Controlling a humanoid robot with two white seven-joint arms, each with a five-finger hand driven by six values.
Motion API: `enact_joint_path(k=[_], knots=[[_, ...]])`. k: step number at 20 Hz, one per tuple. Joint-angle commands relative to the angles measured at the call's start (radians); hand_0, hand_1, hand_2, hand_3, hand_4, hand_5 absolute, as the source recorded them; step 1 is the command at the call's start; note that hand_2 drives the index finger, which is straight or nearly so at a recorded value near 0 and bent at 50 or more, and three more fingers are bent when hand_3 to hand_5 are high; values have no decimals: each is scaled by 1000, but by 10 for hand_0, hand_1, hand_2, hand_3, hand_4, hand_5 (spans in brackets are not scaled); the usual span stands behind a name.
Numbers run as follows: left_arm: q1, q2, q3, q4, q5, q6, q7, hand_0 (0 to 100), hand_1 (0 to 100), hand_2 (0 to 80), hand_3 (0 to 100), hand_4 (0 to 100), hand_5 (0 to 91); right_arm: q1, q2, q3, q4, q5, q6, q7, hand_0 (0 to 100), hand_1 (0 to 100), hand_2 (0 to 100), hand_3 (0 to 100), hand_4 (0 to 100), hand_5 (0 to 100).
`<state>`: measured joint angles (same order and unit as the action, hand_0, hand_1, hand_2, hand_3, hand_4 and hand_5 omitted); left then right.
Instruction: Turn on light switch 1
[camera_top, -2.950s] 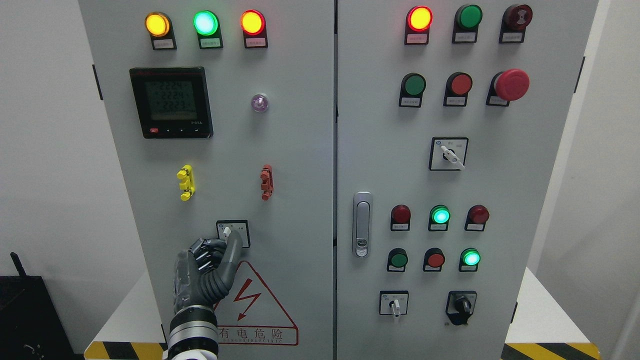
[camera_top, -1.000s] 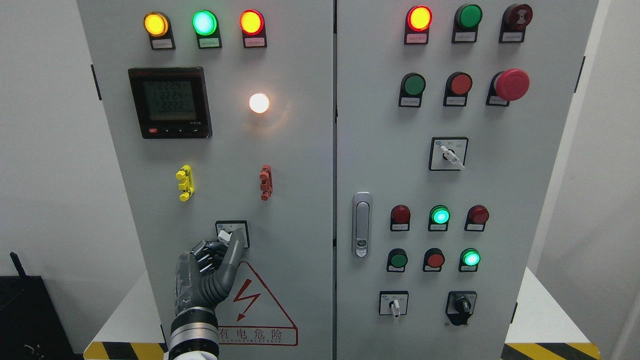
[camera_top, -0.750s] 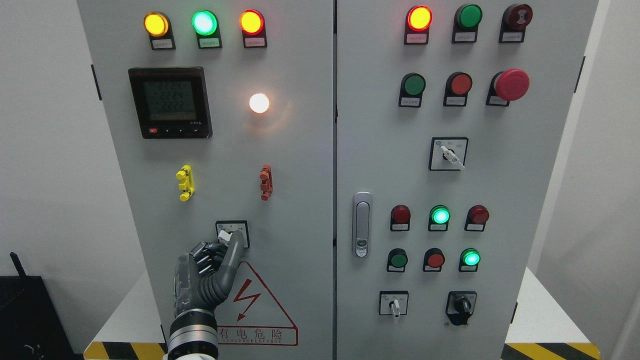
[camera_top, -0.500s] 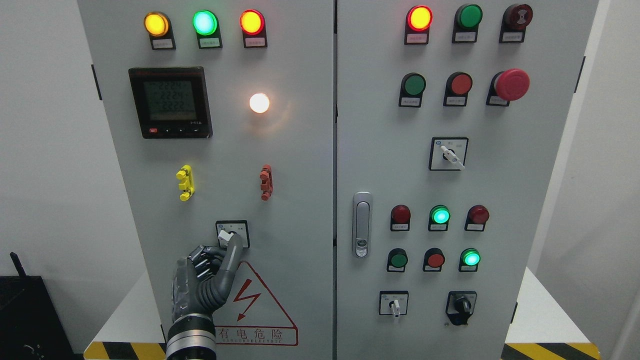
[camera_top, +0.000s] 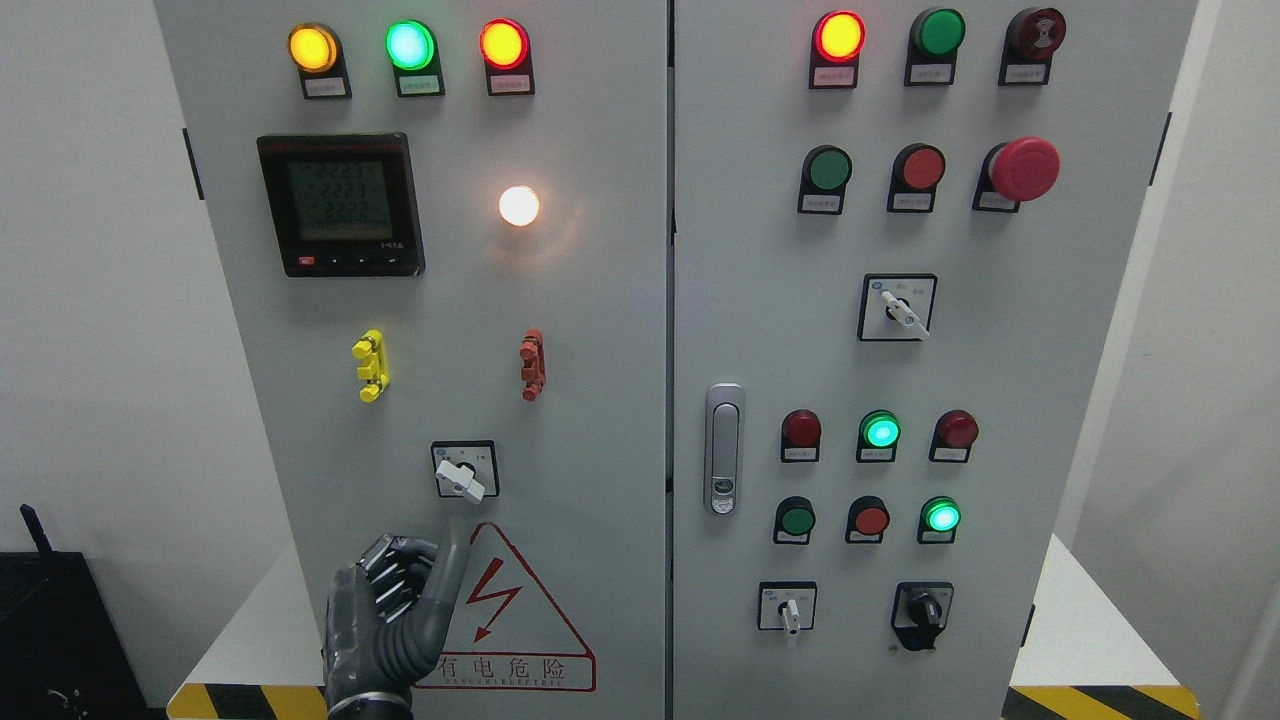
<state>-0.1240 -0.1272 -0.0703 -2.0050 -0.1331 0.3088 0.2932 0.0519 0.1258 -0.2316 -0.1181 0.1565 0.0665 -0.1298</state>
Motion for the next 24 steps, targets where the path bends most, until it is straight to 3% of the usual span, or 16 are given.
enact_joint_path(k=[1, 7, 9, 11, 13, 14, 17, 18, 19, 21, 22, 24], knots=[[254, 47, 65, 6, 3, -143, -83, 133, 451, 640, 987, 943, 883, 0, 0, 0, 0, 0, -1, -1, 307, 0, 0, 0, 0, 0], [461, 126, 211, 303, 99, -420, -190, 125, 383, 537, 980, 993, 855, 0, 0, 0, 0, 0, -1, -1, 307, 0, 0, 0, 0, 0], [492, 142, 242, 443, 104, -496, -232, 126, 372, 504, 890, 978, 819, -1, 0, 0, 0, 0, -1, -1, 307, 0, 0, 0, 0, 0], [509, 155, 256, 614, 104, -588, -241, 130, 351, 471, 797, 928, 721, 0, 0, 0, 0, 0, -1, -1, 307, 0, 0, 0, 0, 0], [517, 164, 259, 785, 105, -657, -259, 134, 330, 400, 670, 813, 560, 0, 0, 0, 0, 0, -1, -1, 308, 0, 0, 0, 0, 0], [520, 164, 270, 857, 106, -672, -272, 135, 323, 390, 652, 793, 526, 0, 0, 0, 0, 2, -1, -1, 308, 0, 0, 0, 0, 0], [520, 164, 277, 1046, 93, -675, -341, 138, 302, 325, 540, 665, 319, 0, 0, 0, 0, 0, -1, -1, 308, 0, 0, 0, 0, 0], [520, 164, 274, 1104, 90, -675, -354, 140, 286, 264, 446, 547, 153, 0, 0, 0, 0, 0, -1, -1, 308, 0, 0, 0, 0, 0], [518, 164, 271, 1159, 84, -675, -362, 140, 272, 219, 381, 483, 79, 0, 0, 0, 0, 0, -1, -1, 308, 0, 0, 0, 0, 0], [512, 164, 268, 1273, 57, -665, -373, 137, 256, 148, 282, 401, 0, 0, 0, 0, 0, 0, -1, -1, 308, 0, 0, 0, 0, 0], [508, 166, 265, 1343, 34, -665, -376, 133, 248, 66, 183, 307, 0, 0, 0, 0, 0, 0, -1, -1, 308, 0, 0, 0, 0, 0], [482, 167, 259, 1493, 9, -666, -379, 131, 236, 0, 112, 215, 0, 0, 0, 0, 0, 0, -1, -1, 307, 0, 0, 0, 0, 0]])
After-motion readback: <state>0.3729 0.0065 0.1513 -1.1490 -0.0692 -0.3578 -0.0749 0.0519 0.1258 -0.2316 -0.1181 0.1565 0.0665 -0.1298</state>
